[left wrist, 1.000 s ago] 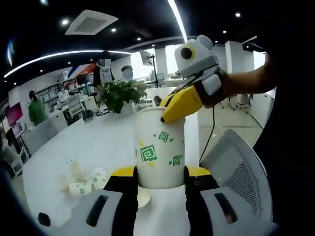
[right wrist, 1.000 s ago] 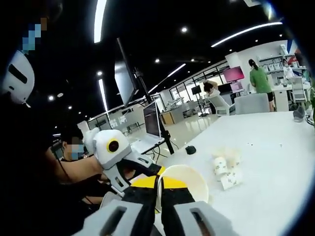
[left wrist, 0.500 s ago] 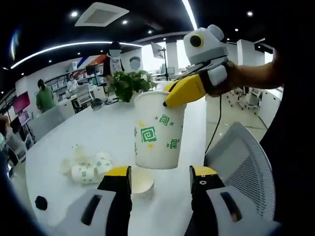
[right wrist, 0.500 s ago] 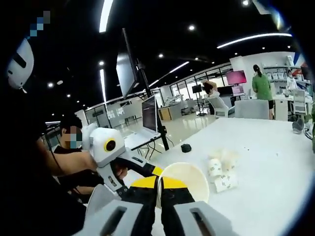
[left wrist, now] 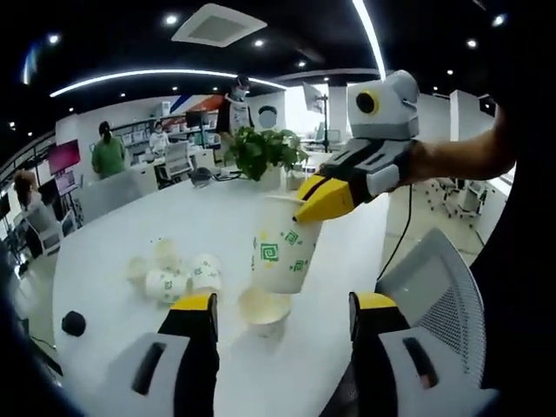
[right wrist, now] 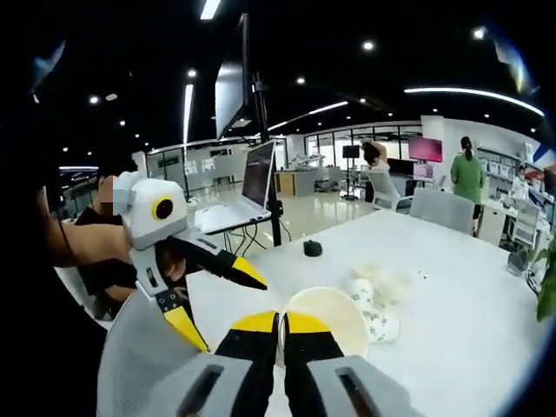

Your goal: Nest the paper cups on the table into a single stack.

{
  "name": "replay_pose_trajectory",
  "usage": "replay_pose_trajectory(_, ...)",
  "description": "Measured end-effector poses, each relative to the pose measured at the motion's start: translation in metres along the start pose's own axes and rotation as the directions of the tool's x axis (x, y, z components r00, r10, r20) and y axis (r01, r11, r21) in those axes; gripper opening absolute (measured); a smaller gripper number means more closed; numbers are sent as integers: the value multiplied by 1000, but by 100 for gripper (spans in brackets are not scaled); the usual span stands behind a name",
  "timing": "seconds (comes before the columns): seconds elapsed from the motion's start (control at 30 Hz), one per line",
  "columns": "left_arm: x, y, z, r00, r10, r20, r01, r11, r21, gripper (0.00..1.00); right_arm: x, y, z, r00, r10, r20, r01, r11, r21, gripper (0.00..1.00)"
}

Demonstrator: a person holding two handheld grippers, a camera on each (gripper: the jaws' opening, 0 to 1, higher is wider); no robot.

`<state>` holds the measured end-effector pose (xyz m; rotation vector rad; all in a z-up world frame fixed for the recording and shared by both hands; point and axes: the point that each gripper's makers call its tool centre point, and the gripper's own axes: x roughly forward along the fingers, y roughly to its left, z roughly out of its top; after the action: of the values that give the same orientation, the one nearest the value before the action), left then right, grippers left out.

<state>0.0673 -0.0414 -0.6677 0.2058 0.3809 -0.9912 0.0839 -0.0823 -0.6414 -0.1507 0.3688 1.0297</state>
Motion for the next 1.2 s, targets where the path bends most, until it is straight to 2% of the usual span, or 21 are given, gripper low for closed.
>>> replay_pose_trajectory(0.13,-2,3,-3,1000,22,4,-21,1000,-17,64,9,-4,-9,999,-13,-37,11,999,-37,0)
replay_pose_trajectory(0.4,-3,0,-9,1000,26,-2,-27,999,-37,68,27,-9,-26,995,-28,-97,25,999,-35,0)
replay_pose_trajectory(0.53,-3,1,-9,999,35,1,-34,998,-46,70,33,-14,-36,990,-50,-131,42,997,-63,0)
replay_pose_trajectory(0.9,-6,-4,-19,999,34,-24,-35,999,-41,70,54,-16,-62,976,-38,-213,14,994,-110,0)
replay_pose_trajectory(1.2,-10,-5,-25,999,43,-33,-45,997,-62,70,66,-11,-78,970,-18,-244,-2,997,-83,0)
